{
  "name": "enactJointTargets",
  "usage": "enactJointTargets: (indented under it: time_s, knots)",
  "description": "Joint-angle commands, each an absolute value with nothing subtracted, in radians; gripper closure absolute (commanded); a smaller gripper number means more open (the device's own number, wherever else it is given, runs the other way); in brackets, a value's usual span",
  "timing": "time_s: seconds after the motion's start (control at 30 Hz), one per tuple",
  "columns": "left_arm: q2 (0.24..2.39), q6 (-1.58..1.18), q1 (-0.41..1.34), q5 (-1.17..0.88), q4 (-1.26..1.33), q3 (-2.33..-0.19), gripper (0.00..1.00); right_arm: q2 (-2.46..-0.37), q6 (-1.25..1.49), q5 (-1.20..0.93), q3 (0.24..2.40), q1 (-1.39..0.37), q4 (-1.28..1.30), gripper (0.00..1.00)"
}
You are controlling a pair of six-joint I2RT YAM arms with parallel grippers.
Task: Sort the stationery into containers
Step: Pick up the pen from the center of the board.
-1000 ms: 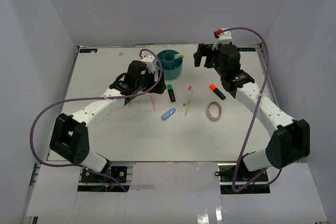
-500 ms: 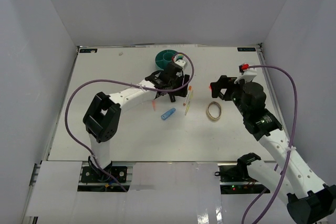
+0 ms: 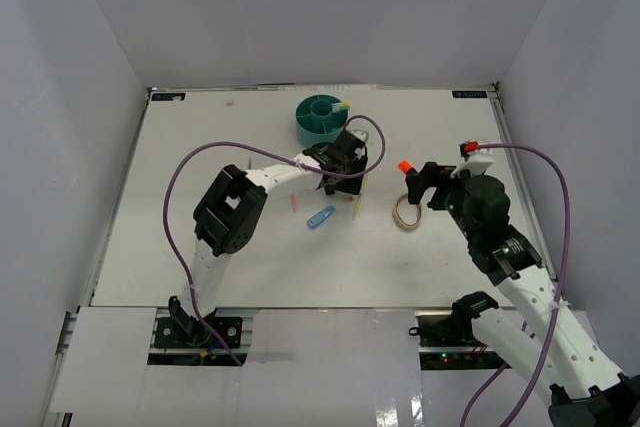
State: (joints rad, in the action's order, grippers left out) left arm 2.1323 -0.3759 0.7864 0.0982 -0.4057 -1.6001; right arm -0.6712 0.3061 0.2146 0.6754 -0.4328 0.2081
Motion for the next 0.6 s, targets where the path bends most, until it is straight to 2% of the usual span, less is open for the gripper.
enactJointTargets:
  time_s: [0.0,0.57]
  knots:
    - [2.126,-0.385,0.795,0.129,-0.42,-1.649,0.43,-0.647,0.308,0.229,0.669,-0.43,0.193,0.07]
    - [2.198,-0.383,0.833,0.175,-0.449,-1.632,0.57,-0.646,0.308,0.229,0.644,-0.43,0.193,0.06]
